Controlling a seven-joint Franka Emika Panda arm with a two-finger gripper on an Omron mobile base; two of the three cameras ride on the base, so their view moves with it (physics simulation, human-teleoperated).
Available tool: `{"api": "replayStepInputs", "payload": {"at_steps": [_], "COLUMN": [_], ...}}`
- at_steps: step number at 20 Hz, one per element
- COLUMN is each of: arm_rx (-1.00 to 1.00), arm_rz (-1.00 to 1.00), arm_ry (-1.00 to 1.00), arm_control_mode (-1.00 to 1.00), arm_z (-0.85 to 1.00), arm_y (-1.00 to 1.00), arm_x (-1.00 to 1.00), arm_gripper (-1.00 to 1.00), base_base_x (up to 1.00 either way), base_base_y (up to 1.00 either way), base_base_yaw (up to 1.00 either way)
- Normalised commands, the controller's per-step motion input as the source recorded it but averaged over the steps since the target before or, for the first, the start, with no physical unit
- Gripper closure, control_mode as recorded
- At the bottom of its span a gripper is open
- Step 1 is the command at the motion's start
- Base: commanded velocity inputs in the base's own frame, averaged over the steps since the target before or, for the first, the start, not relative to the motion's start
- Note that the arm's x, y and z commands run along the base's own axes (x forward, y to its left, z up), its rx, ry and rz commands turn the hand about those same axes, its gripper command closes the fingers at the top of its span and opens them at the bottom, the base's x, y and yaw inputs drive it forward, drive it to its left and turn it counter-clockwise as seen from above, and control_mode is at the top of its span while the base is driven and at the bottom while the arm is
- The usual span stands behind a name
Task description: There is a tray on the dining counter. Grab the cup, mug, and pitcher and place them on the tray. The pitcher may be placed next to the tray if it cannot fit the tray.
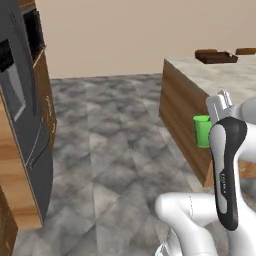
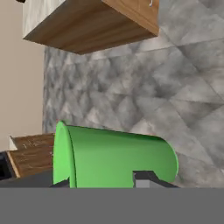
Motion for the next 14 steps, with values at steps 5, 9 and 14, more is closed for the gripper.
{"api": "replayStepInputs", "payload": {"at_steps": [5,9,14], "arm_rx": [0.0,0.0,0.0], "arm_rz": [0.0,0.0,0.0], "arm_ry": [0.0,0.0,0.0], "arm_control_mode": [1.0,1.0,1.0], "arm_z": [0.0,0.0,0.0], "arm_y": [0.0,0.0,0.0], "arm_x": [0.0,0.0,0.0], "arm_gripper": [1.0,1.0,1.0], "base_base_x": [0.04,0.68,0.98], "base_base_y": [0.0,0.62,0.99], "base_base_yaw": [-0.97,-0.19,-0.02]}}
